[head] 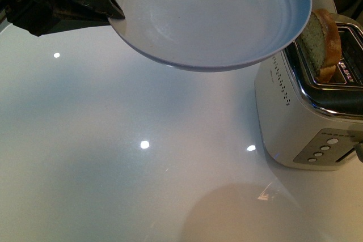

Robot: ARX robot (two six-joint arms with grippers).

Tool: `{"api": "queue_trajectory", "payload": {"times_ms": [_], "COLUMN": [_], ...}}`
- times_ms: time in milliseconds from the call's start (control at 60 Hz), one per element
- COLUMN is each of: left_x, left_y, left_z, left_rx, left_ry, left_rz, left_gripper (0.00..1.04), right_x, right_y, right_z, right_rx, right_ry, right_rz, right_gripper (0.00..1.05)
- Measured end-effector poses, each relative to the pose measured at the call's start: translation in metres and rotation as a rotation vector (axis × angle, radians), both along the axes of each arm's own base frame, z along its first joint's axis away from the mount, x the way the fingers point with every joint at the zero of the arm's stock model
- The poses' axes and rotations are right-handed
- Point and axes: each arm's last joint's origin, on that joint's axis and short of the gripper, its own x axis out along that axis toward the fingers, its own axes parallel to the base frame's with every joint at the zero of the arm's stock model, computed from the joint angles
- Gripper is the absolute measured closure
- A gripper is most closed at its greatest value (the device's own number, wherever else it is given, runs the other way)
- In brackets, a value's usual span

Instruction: Left arm holds plate, right arm toasts bread

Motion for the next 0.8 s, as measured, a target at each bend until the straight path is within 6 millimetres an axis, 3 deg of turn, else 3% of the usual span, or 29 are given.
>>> {"api": "queue_trajectory", "payload": {"times_ms": [183, 750, 800], "left_x": [-0.0002, -0.0003, -0.0003], "left_y": [-0.0001, -0.0002, -0.0002], "left_z": [0.0003, 0.0005, 0.0005], "left_rx": [-0.001, -0.002, -0.001], "left_ry": [-0.001, -0.001, -0.001], "left_rz": [-0.001, -0.001, -0.001], "left_gripper": [1.02, 1.02, 1.02], "right_x": [-0.0002, -0.0003, -0.0003], "right_y": [0.0000, 0.0000, 0.0000], "right_z": [0.0000, 0.0001, 0.0001], "right_rx": [-0.001, 0.000, 0.000], "right_ry": [-0.001, -0.002, -0.002], "right_rz": [0.000, 0.000, 0.000], "right_gripper": [1.01, 0.10, 0.07]}}
